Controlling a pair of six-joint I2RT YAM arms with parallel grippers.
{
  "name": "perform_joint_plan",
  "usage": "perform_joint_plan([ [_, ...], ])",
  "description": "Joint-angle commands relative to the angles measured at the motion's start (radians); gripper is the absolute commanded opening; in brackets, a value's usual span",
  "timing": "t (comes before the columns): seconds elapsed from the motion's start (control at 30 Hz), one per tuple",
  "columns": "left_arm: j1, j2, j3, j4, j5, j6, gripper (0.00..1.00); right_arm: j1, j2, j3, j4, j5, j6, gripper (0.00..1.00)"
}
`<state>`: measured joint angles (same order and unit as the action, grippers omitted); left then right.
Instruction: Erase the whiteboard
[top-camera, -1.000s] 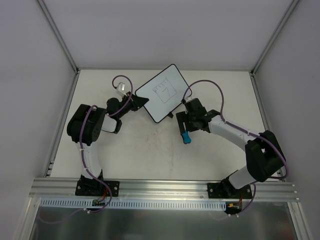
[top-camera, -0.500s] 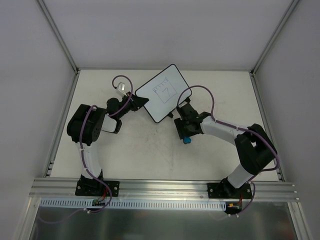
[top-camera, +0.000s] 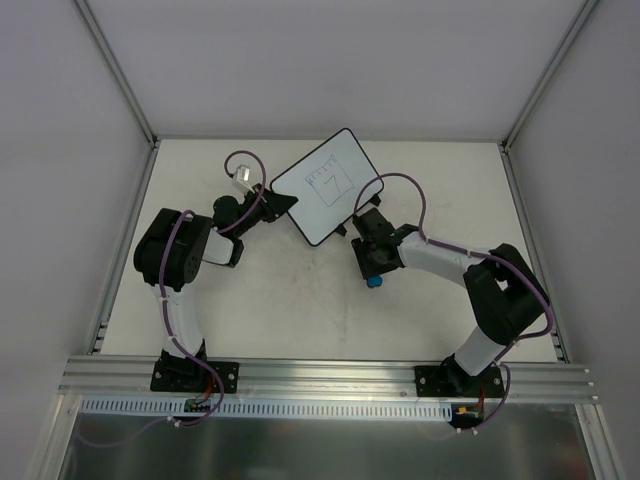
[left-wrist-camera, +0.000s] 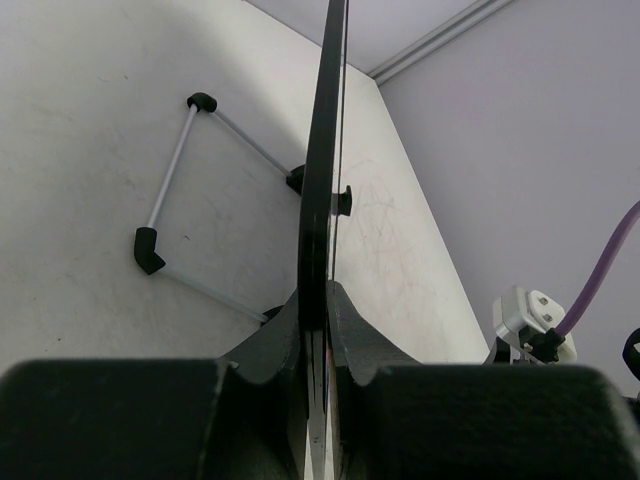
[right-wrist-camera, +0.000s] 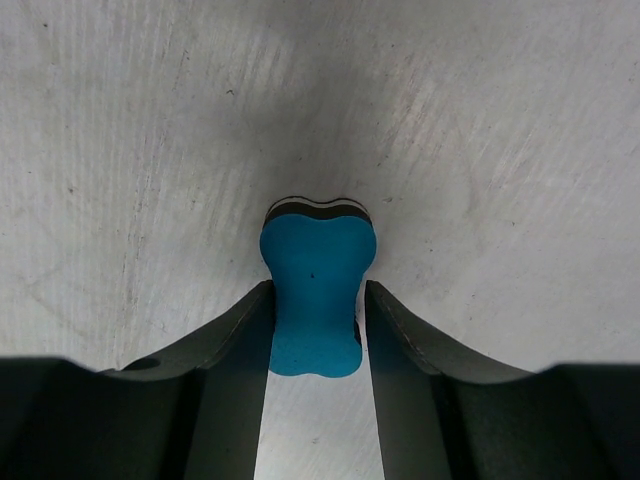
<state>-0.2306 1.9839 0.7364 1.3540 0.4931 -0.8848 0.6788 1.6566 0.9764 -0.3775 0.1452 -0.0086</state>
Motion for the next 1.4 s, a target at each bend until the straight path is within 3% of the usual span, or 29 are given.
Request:
perform_joint_plan([
  [0.0,-0.009,0.007,-0.023,0.313,-0.004,0.033,0.0,0.005,0.008,0.012,-0.017,0.014,0.006,0.44],
  [0.4,-0.01,0.009,-0.023,0.313,-0.001,0.03,0.0,0.005,0.002,0.021,-0.017,0.03,0.006,0.24],
  [0.57,-0.009,0.013,-0.014,0.313,0.004,0.029,0.0,0.004,-0.006,0.031,-0.02,0.034,0.006,0.0],
  [0.97,-0.01,0.016,-0.029,0.315,0.001,0.024,0.0,0.001,-0.038,0.253,-0.021,0.03,-0.004,0.0],
  [1.37,-0.01,-0.01,-0.04,0.315,0.009,0.026,0.0,-0.096,0.199,0.669,-0.024,-0.13,-0.013,0.0],
])
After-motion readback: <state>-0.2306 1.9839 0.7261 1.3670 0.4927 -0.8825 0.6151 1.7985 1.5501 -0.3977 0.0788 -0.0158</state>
